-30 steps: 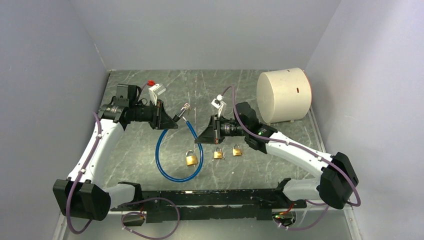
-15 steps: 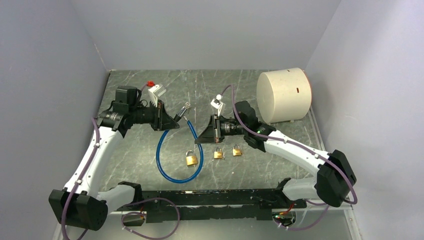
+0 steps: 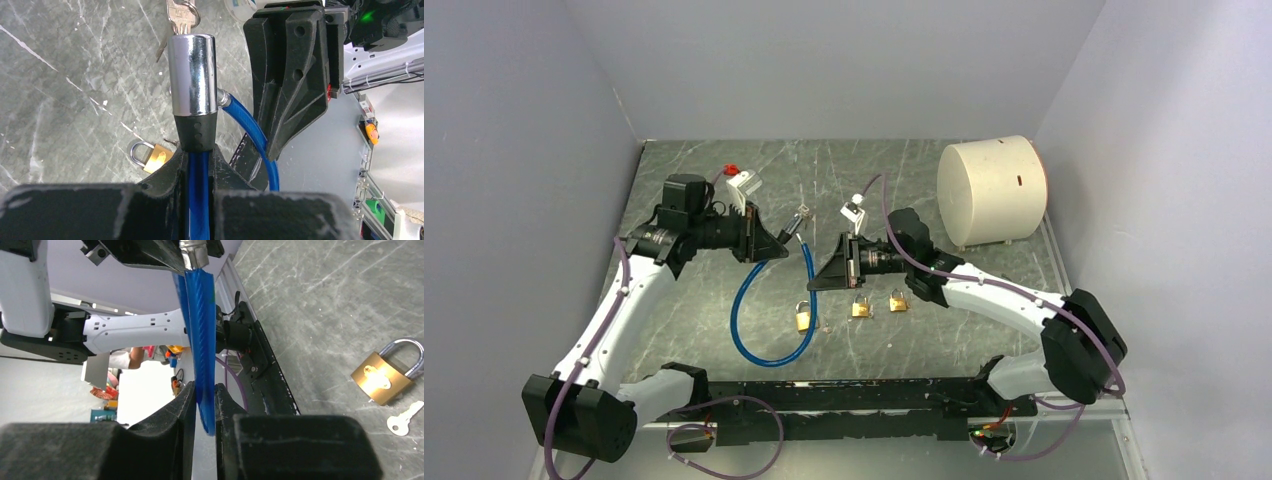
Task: Lock with the key
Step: Lock the lock.
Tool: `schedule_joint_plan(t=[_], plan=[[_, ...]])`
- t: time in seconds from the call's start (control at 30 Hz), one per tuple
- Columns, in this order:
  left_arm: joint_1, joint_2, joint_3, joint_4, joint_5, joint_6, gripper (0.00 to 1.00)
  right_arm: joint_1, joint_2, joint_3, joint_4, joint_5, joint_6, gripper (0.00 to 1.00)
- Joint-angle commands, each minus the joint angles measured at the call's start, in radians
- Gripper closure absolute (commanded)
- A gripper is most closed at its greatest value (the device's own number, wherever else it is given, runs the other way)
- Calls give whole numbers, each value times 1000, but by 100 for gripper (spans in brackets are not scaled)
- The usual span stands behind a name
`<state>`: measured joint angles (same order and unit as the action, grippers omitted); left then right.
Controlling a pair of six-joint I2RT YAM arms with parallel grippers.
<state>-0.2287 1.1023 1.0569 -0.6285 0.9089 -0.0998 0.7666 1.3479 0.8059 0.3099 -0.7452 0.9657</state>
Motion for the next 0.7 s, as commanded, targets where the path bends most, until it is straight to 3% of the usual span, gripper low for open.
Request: schedule_joint_plan(t=[0.0,0.23,0.4,0.67], plan=[[-44,-29,-25,-77,102,-22,97,-15,-6,48,301,81,64,80],[-44,-36,-36,-78,107,-31,98,-13,2,53,326,85,76,80],[-46,-40,-34,-90,133,-14,97,-15,-11,52,299,112,54,98],[-50,-55,-19,-75,369,8,97,-43,-44,93,134,125,-85,100]])
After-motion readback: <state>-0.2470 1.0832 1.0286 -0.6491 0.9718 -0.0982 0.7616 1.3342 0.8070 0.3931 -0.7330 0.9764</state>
